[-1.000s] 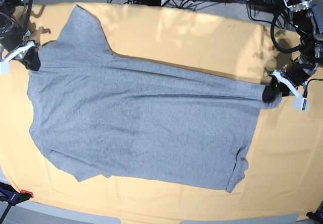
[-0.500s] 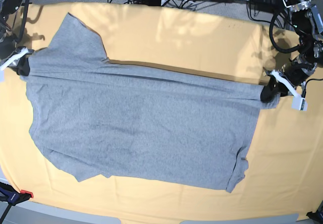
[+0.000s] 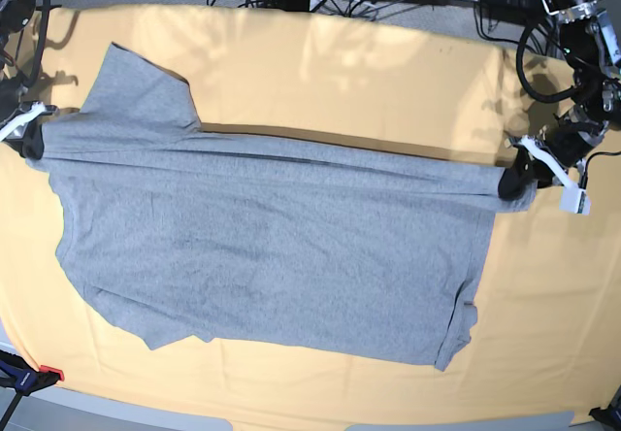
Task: Layout the t-shirt on the table in an organized manner, then fold the t-shirt properly
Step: 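Pull both grasped shoulder edges apart to stretch the shirt, then release the shoulder and move the right gripper to the sleeve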
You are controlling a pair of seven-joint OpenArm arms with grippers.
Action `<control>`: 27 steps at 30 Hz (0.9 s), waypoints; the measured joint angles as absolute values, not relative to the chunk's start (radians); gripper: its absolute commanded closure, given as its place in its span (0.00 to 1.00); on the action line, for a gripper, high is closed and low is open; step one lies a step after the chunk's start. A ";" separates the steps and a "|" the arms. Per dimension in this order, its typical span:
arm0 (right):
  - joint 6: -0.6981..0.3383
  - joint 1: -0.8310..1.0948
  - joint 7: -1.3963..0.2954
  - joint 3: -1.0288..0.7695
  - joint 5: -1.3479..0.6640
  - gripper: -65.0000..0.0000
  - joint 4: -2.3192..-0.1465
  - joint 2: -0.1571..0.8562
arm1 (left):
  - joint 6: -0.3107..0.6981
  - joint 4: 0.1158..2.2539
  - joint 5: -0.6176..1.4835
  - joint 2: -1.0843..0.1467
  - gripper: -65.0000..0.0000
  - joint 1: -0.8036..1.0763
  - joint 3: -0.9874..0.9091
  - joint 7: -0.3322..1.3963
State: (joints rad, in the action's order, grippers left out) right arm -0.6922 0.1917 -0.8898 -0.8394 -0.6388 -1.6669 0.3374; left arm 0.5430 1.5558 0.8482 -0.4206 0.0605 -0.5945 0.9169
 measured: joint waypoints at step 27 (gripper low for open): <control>-0.692 0.160 -1.090 -0.873 -0.966 0.40 -1.674 0.444 | 0.528 1.556 0.803 -0.431 0.31 -0.028 -0.550 0.943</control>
